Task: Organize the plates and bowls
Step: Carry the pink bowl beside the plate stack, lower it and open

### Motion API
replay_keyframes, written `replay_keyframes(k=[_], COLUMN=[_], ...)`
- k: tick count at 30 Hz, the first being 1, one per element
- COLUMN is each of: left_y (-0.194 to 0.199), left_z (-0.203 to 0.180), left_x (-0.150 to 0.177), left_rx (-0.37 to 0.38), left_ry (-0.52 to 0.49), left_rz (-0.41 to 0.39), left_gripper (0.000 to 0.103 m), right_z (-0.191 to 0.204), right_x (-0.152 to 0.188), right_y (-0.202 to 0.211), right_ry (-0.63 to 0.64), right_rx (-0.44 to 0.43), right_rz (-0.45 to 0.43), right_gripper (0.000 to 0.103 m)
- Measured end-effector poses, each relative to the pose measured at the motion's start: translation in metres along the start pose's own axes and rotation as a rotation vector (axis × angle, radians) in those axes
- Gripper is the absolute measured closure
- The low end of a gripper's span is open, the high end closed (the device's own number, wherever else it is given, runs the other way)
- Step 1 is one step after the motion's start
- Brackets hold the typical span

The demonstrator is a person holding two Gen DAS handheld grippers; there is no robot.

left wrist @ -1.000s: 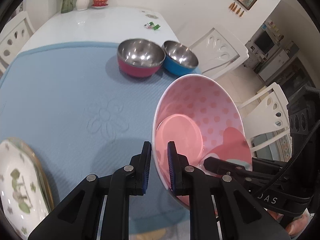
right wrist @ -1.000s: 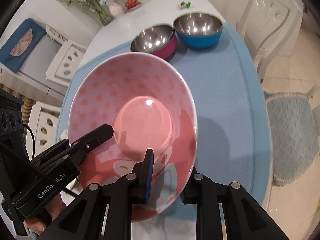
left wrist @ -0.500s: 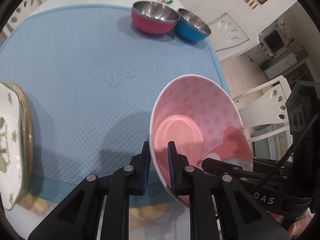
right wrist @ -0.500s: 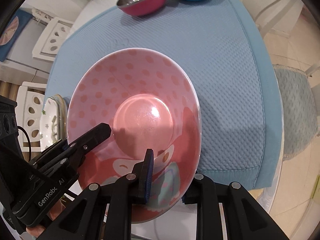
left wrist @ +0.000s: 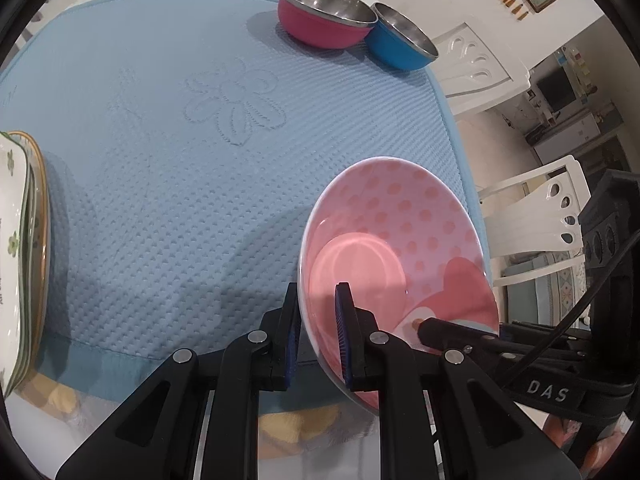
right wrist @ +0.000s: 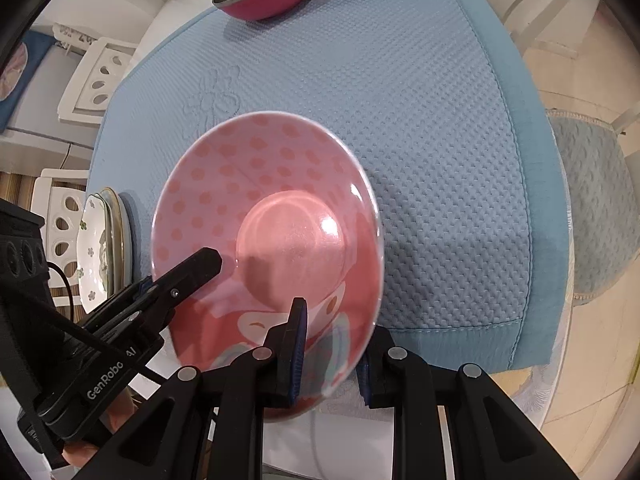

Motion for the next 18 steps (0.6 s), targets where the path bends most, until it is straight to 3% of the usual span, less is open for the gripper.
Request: replay_keyframes(k=[10,18], left_y=[0.019,0.042], left_z=[0.003,0.006], left_x=[0.0,-0.002], left_rx=[-0.021,-0.056], left_ry=[-0.022,-0.025], left_rz=[-0.03,-0.072], left_gripper=[0.09,0.09], right_z=[-0.008,-0.011], right_x=[0.005,0.018], right_y=[0.016,0.032], right_ry=[0.013,0.016], right_rx=[-0.03,-0.076], right_rz=[0.017,0.08], right_gripper=[0.081,0.078])
Point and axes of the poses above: each gripper's, at about its wrist camera, not at the fingertips, and y roughly against the way its jaws point, z to its left, x to its underside, the point moved 3 cm from there along -y, roughly the way its jaws point, and after that the axes turned 2 degrees about z, right-handed, at the moved point
